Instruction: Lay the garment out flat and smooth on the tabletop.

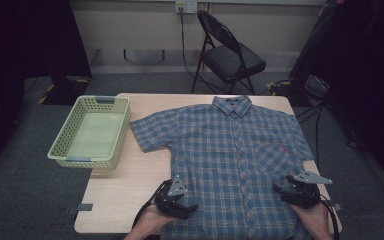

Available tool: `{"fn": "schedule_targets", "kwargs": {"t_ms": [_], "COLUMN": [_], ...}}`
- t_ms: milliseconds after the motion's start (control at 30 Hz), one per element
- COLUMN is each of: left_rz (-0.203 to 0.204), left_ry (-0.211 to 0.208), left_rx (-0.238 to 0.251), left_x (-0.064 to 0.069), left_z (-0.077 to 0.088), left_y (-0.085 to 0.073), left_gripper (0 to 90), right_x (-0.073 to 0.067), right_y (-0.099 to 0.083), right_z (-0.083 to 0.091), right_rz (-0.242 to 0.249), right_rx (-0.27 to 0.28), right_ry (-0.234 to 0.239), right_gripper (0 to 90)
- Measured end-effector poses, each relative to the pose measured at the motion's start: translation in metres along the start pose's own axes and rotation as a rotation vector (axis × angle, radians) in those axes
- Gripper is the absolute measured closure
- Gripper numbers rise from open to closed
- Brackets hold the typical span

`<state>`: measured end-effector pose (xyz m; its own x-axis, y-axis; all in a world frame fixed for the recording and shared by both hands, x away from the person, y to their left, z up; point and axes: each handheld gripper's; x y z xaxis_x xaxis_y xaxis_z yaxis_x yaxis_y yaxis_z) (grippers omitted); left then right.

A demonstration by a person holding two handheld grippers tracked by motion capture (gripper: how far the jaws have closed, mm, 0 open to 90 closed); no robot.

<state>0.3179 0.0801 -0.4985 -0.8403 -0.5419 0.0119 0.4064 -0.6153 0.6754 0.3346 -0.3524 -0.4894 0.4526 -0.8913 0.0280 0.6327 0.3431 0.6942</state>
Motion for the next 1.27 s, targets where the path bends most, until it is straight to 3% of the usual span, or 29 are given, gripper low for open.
{"fn": "schedule_targets", "kwargs": {"t_ms": [200,300,767,900,1267], "left_rz": [0.033,0.043,0.064,0.064,0.059], "left_ry": [0.028,0.04,0.058,0.057,0.057], "left_rx": [-0.008,-0.009,-0.005,-0.004,-0.006], "left_x": [0.002,0.003,0.003,0.003,0.001], "left_z": [0.006,0.008,0.011,0.011,0.011], "left_y": [-0.006,-0.007,-0.011,-0.011,-0.012], "left_gripper": [21.5,21.5,21.4,21.4,18.9], "right_x": [0.003,0.006,0.011,0.016,0.015], "right_y": [-0.006,-0.008,-0.01,-0.017,-0.017], "right_z": [0.002,0.004,0.008,0.012,0.011], "right_rz": [0.01,-0.016,-0.035,-0.051,-0.053], "right_rx": [-0.067,-0.076,-0.115,-0.087,-0.085], "right_ry": [0.001,0.013,-0.005,-0.009,-0.022], "right_gripper": [30.9,29.6,20.8,21.5,20.3]}}
Point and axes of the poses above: each handheld gripper's, and its own axes: z roughly backward along the jaws, y roughly out of its top, x roughly to its right, and after that the axes turned 6 degrees about -x, right-handed
